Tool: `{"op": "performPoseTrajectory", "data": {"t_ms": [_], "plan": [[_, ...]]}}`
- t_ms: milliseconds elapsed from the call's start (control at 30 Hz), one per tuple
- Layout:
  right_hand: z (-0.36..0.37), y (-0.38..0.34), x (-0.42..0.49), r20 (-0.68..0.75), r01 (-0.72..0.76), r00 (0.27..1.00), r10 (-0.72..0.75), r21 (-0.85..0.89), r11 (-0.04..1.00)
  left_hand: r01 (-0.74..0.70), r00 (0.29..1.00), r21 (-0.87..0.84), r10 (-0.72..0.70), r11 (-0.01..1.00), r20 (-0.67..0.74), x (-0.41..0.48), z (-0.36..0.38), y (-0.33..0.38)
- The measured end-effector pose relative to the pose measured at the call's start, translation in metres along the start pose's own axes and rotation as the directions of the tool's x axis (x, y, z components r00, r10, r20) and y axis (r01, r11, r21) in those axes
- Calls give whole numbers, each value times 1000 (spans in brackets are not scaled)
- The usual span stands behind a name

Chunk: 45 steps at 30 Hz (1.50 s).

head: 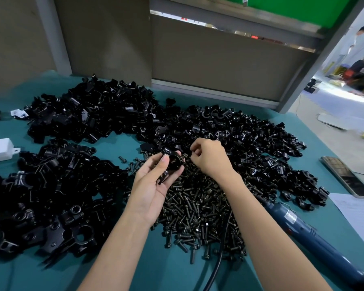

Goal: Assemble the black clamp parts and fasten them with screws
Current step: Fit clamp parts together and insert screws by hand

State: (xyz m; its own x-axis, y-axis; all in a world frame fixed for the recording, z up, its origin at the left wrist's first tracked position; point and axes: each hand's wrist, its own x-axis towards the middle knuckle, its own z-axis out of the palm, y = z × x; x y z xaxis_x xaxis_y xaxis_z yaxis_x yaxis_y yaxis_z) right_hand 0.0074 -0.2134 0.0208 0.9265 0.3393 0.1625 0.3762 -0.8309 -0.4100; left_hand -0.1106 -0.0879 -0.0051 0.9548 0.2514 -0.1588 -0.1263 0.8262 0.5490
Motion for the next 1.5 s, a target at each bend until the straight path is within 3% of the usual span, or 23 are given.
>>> {"op": "performPoseTrajectory", "data": {"t_ms": [100,233,300,533,733,867,1000,1100,1167,1233,1267,1300,1400,1500], "plan": [[-10,3,-8,-82,-7,996,35,312,950,-3,1000,14,3,1000,12,1,-2,-1],[-21,-4,-27,-93,53,995,31,781,623,-23,999,70,21,997,32,3,-3,-3],[-20,-11,-36,-125,121,992,-32,813,570,-30,998,107,24,994,58,3,-3,-4],[-12,-26,-49,-250,267,961,-116,742,615,-27,998,162,17,986,63,1,1,-7],[-7,-29,-55,-261,283,956,-134,703,653,-66,995,199,51,978,84,0,-1,-8],[-11,-30,-59,-283,305,945,-162,589,749,-95,992,176,78,980,103,-1,-1,-8],[-29,-18,-75,-255,329,939,-229,484,811,-35,994,59,28,998,109,-3,-1,-4],[-57,27,-101,-270,165,961,-68,356,920,44,994,-146,-29,988,108,-4,1,-1],[-82,74,-123,-228,-118,966,124,40,992,74,993,-245,-49,967,106,-5,1,1],[-102,117,-147,-107,-385,922,372,-358,850,87,993,-277,-62,957,98,-4,1,1],[-108,134,-159,-40,-430,882,471,-479,765,90,993,-275,-66,957,94,-4,2,1],[-113,146,-169,40,-438,847,530,-512,739,92,993,-266,-71,960,90,-4,2,1],[-116,150,-189,257,-396,806,533,-436,809,109,993,-249,-94,962,72,-3,3,-1],[-107,145,-194,284,-390,797,533,-430,814,101,995,-225,-93,969,48,-3,3,-3]]}}
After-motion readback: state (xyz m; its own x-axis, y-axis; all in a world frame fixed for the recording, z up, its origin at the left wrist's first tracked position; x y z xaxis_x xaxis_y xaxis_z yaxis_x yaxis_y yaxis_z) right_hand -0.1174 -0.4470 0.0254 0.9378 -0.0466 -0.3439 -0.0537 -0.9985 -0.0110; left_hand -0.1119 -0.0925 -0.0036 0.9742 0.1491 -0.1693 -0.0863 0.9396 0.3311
